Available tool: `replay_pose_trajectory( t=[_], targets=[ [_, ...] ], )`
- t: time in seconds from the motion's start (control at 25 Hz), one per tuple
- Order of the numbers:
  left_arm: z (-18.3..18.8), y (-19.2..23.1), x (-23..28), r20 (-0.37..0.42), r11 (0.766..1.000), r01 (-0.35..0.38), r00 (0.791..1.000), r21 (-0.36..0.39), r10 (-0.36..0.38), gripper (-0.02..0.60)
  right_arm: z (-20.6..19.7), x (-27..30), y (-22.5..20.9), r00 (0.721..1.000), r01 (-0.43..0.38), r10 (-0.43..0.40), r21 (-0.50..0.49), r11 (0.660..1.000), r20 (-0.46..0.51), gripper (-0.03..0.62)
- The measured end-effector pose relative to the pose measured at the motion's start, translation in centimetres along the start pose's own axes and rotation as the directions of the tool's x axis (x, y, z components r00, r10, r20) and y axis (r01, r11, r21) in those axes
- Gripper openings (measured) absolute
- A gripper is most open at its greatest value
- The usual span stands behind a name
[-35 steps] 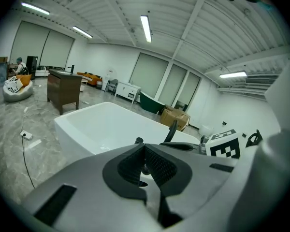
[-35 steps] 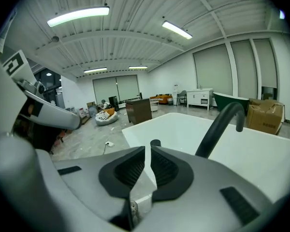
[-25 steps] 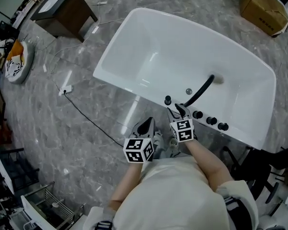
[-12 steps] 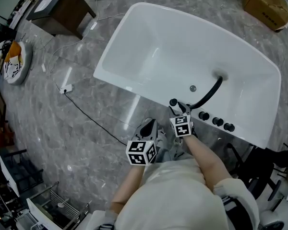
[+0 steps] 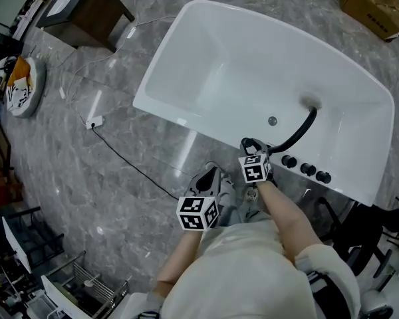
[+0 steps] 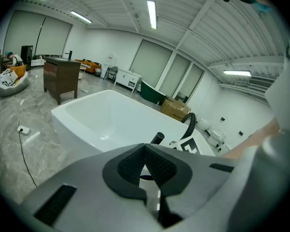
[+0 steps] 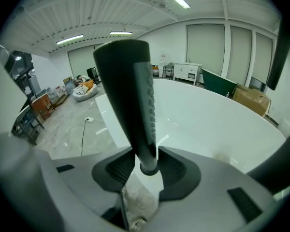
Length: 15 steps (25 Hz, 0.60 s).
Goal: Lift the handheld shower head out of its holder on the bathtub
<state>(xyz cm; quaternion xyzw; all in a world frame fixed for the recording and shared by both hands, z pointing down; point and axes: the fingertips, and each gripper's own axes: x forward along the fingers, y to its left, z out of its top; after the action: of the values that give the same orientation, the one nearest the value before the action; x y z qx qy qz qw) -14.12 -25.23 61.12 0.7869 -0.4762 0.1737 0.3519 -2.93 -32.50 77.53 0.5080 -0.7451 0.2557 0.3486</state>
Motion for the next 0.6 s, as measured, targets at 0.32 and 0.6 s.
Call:
replay_pose_trajectory(
  t=[0.32, 0.6],
  targets=[
    [-0.1, -0.1, 0.1, -0.004, 1.0, 0.007, 1.0, 0.008, -0.007, 0.02, -0.2, -0.2, 0.5, 1.0, -0.008, 0.006, -0.093, 0.996, -0.022, 0.143],
    [-0.3, -0.5, -0.5, 0.009, 1.0, 0.015, 1.0, 0.015, -0.015, 0.02, 0.7, -1.6, 0.9, 1.0, -0.016, 0.018, -0.112, 0.994, 0.022, 0.143]
  ],
)
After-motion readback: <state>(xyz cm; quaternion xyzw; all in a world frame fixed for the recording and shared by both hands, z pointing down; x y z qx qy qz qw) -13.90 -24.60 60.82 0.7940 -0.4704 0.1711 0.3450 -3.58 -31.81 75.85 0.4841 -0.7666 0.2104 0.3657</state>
